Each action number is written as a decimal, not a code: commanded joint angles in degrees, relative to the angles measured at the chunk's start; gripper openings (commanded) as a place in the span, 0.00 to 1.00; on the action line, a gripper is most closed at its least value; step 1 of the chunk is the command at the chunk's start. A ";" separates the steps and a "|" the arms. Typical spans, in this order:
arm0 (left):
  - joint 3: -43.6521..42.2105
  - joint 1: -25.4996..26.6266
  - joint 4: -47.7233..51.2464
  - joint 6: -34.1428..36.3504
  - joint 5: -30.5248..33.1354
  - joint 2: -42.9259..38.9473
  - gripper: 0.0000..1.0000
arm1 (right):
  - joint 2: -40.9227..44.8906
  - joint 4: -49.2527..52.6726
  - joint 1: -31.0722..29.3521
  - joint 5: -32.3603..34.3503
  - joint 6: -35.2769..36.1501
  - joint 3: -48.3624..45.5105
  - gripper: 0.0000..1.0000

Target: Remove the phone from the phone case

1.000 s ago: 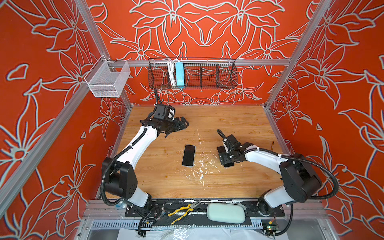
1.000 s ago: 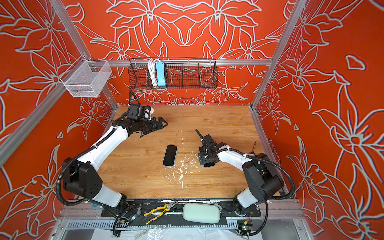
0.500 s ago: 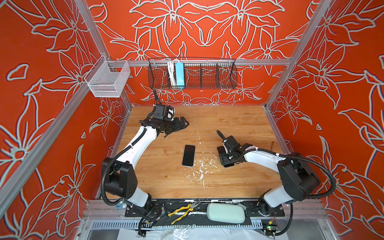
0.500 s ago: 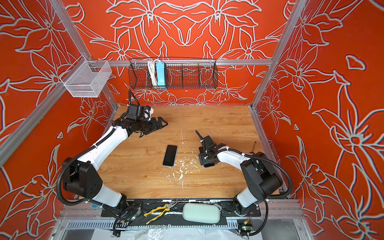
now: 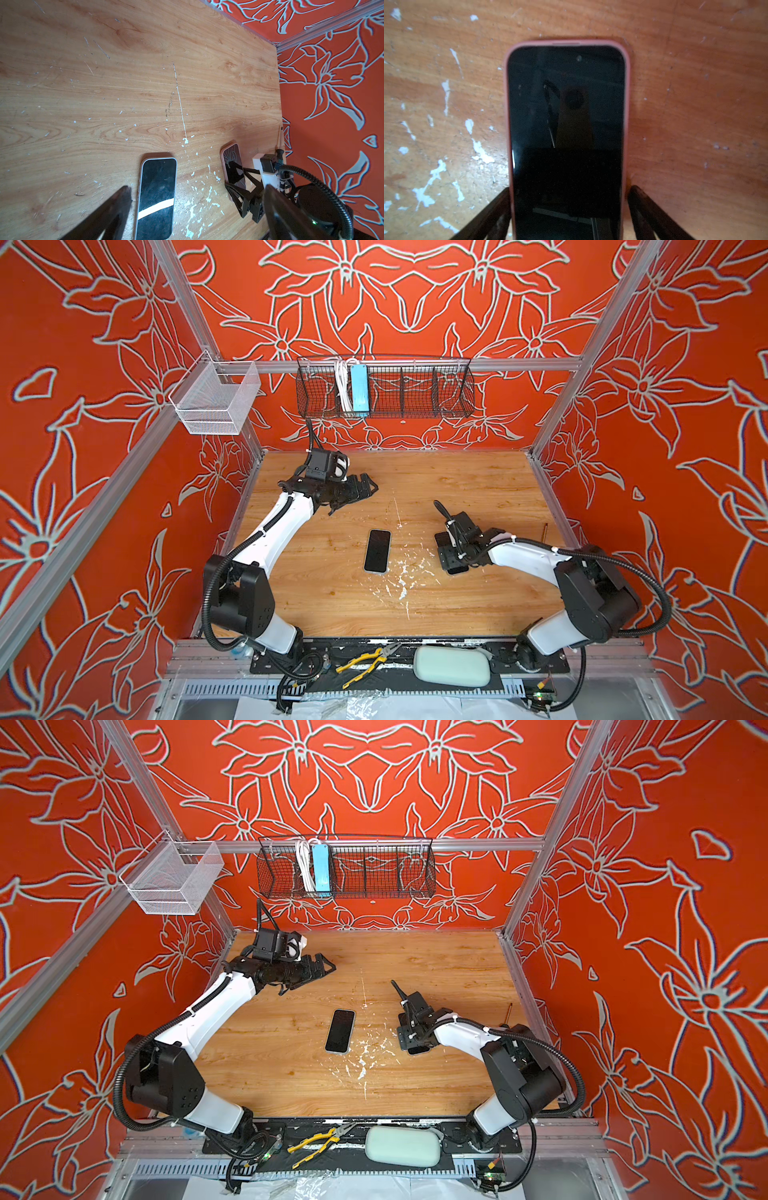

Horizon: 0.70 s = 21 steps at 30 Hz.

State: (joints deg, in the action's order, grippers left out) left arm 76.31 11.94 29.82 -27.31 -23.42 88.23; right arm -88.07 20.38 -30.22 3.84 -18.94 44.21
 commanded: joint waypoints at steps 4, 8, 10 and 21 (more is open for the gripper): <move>-0.46 -0.43 -0.47 -0.64 -0.47 -0.85 0.97 | -2.53 1.13 0.25 0.41 -1.10 -0.96 0.90; -0.51 -0.43 -0.52 -0.62 -0.40 -0.79 0.97 | -2.74 1.39 0.20 0.56 -1.13 -1.03 0.89; -0.55 -0.43 -0.53 -0.64 -0.48 -0.89 0.97 | -2.57 1.69 0.20 0.47 -1.19 -1.20 0.87; -0.64 -0.43 -0.31 -0.29 -0.96 -0.63 0.97 | -0.58 1.42 0.19 -0.75 -0.95 -2.28 0.72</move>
State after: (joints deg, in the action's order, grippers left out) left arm 75.96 11.94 29.45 -27.51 -23.75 88.23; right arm -88.38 18.83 -30.22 3.79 -19.25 44.07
